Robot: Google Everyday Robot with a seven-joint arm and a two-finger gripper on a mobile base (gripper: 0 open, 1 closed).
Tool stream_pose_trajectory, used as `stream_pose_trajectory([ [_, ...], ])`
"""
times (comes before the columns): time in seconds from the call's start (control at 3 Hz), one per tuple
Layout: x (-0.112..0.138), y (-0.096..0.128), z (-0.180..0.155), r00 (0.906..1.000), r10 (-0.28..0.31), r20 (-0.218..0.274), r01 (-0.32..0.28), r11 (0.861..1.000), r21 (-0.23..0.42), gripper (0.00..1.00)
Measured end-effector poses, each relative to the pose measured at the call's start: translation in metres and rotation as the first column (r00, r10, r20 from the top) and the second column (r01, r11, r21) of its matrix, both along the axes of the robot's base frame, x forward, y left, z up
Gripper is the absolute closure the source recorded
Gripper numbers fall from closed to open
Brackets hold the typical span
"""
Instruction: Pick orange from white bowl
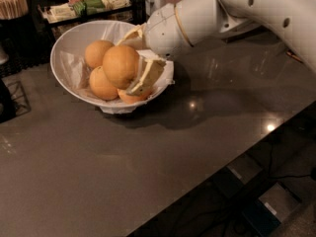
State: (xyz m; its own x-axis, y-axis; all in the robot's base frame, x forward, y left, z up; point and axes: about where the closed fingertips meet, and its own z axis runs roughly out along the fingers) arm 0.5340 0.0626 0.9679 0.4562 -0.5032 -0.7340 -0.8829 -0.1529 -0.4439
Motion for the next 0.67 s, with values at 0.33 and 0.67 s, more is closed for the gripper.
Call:
stream_pose_trajectory([
  [0.33,0.016,-0.0449,0.0289,0.9988,-0.048,0.006,0.048,0.999,-0.02,1.0],
  [0.67,0.0158,-0.0447,0.0284,0.9989,-0.047,0.005,0.047,0.999,-0.021,1.0],
])
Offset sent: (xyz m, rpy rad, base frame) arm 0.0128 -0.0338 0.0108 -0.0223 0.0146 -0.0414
